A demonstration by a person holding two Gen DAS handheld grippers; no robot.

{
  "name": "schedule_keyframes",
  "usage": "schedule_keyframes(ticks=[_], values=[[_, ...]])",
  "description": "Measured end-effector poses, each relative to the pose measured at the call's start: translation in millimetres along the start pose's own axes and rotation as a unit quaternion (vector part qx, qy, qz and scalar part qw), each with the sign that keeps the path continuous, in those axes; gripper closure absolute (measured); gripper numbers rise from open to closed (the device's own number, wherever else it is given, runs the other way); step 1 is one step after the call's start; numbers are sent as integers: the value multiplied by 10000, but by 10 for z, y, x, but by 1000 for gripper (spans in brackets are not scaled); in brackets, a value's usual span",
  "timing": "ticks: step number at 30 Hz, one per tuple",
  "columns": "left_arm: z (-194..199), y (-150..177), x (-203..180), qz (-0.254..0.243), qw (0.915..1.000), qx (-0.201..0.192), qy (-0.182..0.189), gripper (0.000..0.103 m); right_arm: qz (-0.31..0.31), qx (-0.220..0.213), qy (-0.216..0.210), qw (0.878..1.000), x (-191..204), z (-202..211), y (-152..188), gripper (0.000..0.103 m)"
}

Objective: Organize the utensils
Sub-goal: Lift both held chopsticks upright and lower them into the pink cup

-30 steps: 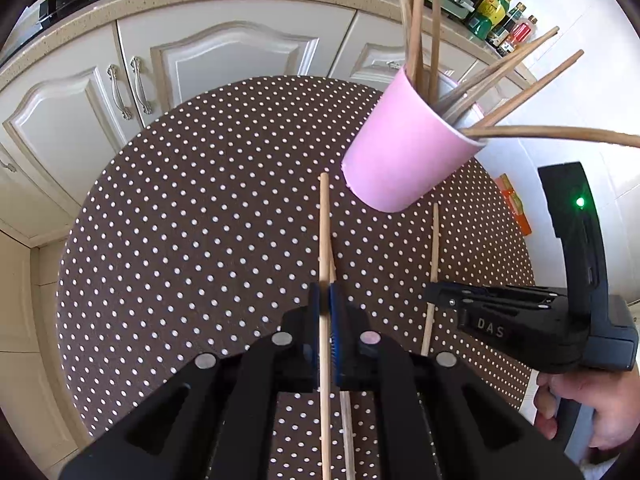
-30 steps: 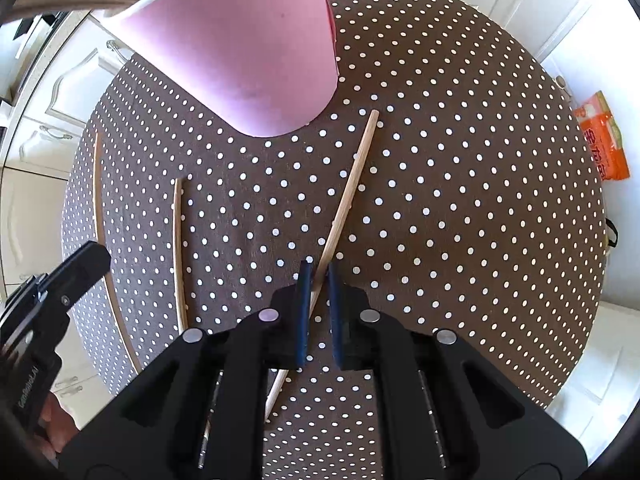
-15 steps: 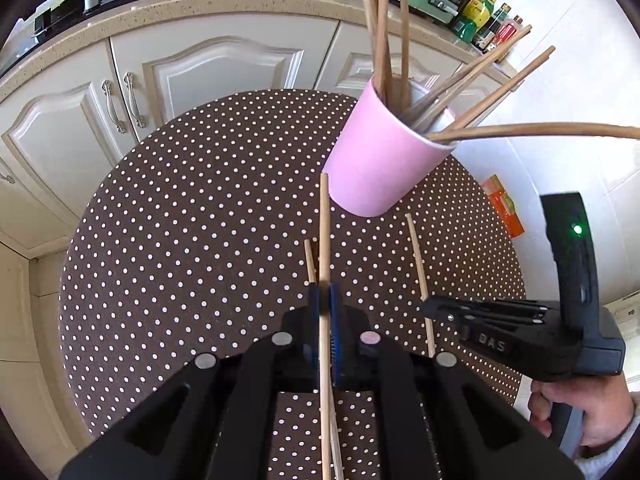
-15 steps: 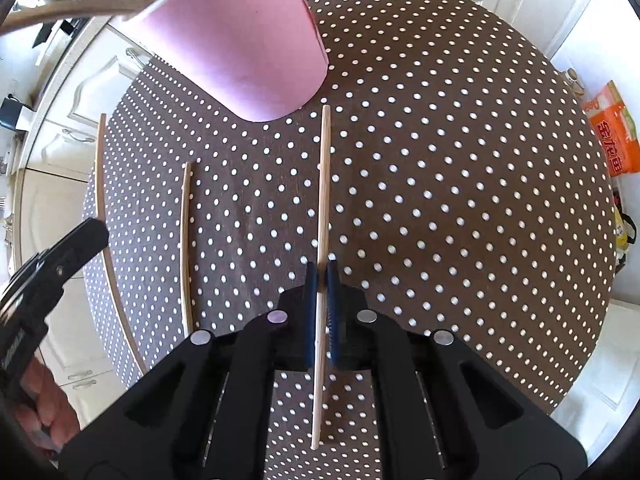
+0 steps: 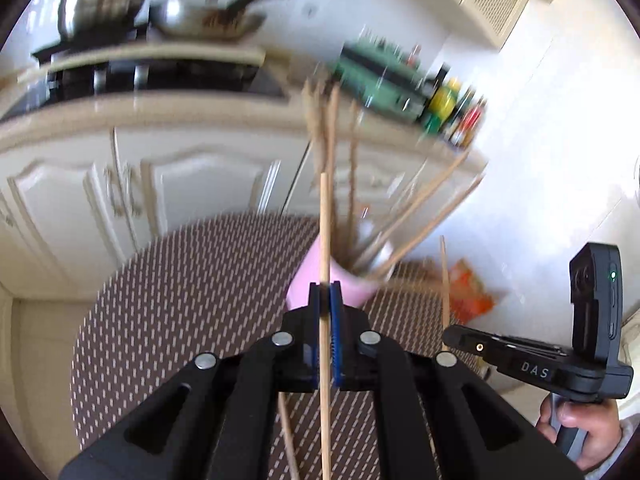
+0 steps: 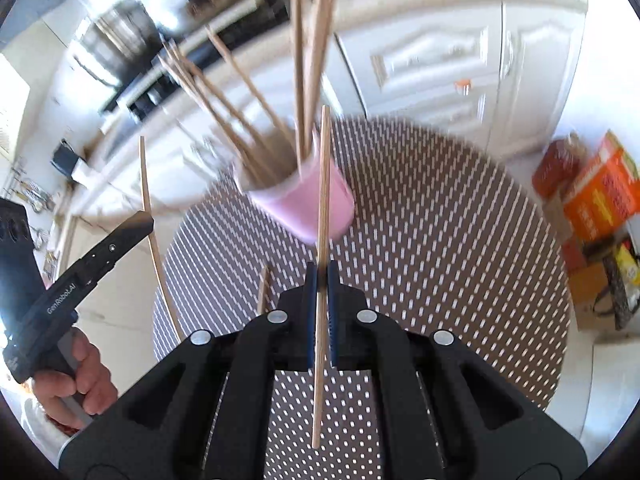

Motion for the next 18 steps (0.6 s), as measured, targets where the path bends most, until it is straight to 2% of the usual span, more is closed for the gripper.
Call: schedule_keyframes(ticks=[5, 7, 11, 15, 18], values=[[157, -439, -124, -161, 9971, -746, -9, 98, 54, -920, -276, 9954, 219, 363, -501, 98], [179, -673, -188, -223, 9942, -1049, 9, 98, 96, -1410, -445, 9890, 326, 547, -687, 98], [152, -1000, -334, -343, 9889, -1443, 55, 98, 312, -2086, -777, 9744, 464, 795, -1004, 98], [97, -1229, -382, -438, 9847, -1685, 0, 98, 739, -2367, -900, 9646, 755, 703, -1231, 98], [-9, -1361, -400, -526, 9822, -1802, -54, 98, 954, -2386, -955, 9617, 855, 521, -1333, 98]])
Point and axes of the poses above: each gripper's, at about its wrist camera, not at the fingertips, and z roughly against the way its jaws point, x to its left, y to its underside, the point moved 10 cm from there along -z, roughly the way its jaws point, and after that the axes turned 11 degrees about -z, right-handed, at the moved point
